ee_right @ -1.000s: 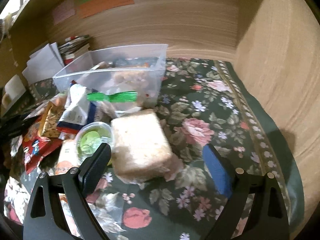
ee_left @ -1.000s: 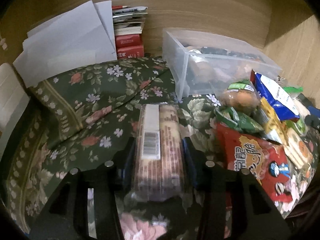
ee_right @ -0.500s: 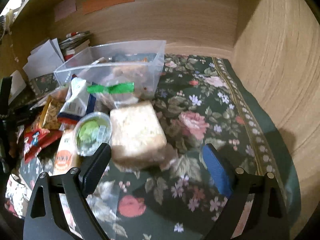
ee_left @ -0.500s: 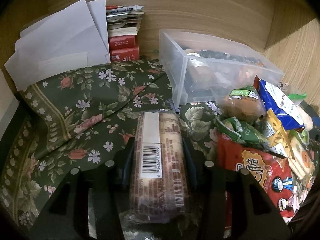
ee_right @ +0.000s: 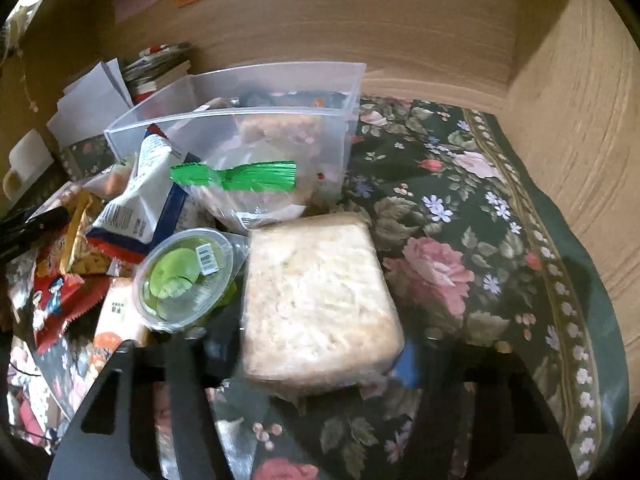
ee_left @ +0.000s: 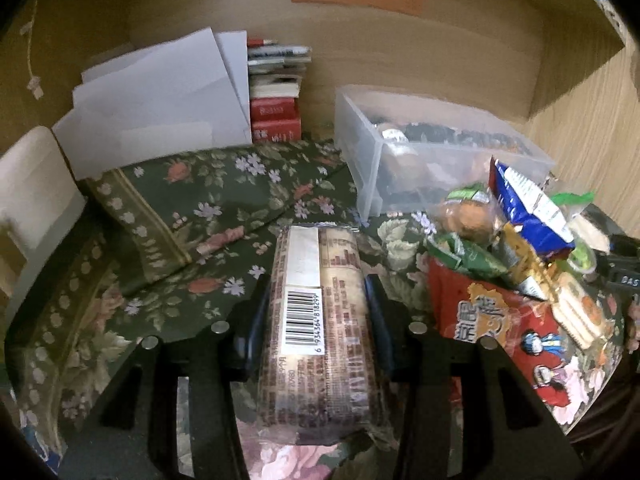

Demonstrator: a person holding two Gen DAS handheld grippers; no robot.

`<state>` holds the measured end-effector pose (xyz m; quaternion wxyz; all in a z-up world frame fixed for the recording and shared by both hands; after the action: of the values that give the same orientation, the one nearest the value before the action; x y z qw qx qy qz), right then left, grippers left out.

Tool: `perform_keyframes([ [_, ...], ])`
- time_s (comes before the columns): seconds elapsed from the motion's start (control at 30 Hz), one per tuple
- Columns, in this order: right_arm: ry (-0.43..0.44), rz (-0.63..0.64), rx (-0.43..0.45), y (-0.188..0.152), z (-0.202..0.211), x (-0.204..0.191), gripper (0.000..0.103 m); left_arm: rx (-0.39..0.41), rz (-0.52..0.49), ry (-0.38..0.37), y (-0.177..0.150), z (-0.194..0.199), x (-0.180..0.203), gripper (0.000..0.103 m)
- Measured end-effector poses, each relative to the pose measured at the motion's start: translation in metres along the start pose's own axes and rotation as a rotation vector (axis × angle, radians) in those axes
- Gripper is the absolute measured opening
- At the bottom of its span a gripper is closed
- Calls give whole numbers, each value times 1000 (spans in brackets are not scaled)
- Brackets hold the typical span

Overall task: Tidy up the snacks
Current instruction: 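Grasp and lift the bread square with right tool while left tool carries the pack to the box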

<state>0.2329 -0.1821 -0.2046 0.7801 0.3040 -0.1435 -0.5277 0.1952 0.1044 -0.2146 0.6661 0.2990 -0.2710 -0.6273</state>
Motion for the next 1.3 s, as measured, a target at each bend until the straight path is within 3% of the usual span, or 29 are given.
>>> perform_keyframes([
  [0.3, -72, -66, 63, 3, 21, 21, 53, 79, -5, -30, 29, 22, 16, 45],
  [0.57, -102, -81, 193, 41, 60, 32, 53, 164, -16, -73, 67, 40, 37, 45],
  [0.83, -72, -20, 297, 90, 76, 8, 53, 233, -44, -94, 105, 52, 59, 45],
  [1.0, -31, 20, 338, 117, 77, -13, 53, 238, -39, -97, 122, 45, 64, 45],
  [1.3, 7, 71, 324, 149, 53, -43, 53, 231, -25, -89, 152, 25, 65, 45],
])
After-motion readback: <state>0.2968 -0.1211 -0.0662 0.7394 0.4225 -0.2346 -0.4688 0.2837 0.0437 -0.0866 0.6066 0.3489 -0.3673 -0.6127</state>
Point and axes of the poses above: each gripper's, at about its wrist camera, not at the fingertips, and z roughly against the way its jaws point, x to its right, y to its top, the point moved 10 cm from there along -z, roughly the way its jaws point, and after that the axes turned 3 degrees about y, right-handed, at the moved point
